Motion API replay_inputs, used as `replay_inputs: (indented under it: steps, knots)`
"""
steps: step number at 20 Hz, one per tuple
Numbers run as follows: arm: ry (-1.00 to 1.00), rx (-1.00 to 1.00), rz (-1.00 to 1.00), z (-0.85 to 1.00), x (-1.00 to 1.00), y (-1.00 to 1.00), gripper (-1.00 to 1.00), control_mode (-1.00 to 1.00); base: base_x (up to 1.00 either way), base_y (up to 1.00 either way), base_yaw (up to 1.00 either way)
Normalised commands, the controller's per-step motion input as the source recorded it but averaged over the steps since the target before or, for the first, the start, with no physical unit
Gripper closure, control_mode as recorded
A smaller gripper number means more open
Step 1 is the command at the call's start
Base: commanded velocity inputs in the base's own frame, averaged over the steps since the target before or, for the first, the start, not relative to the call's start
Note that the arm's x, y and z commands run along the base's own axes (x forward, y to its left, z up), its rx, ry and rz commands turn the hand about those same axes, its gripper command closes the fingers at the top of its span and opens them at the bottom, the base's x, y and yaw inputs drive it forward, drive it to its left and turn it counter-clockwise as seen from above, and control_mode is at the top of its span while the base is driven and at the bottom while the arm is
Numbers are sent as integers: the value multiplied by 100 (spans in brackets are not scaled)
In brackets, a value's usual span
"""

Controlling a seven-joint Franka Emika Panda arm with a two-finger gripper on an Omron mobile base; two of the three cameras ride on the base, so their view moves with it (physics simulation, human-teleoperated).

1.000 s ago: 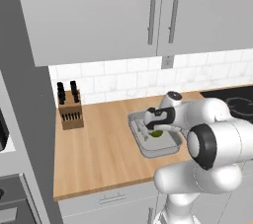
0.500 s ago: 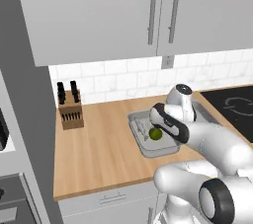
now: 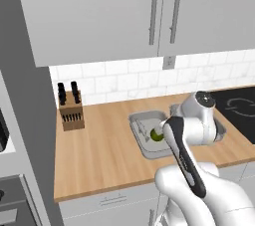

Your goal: Place one lime and one fish in each tupperware on the nearby counter, to pack two identical lunches.

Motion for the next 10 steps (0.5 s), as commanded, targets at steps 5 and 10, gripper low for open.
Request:
replay_inputs:
  steps: [5,10]
  knots:
    - [-14,-1,-1,60,-66,4,-100,-100,0,0,0]
    - [-12,-1,-4,58,-44,16,-100,-100,0,0,0]
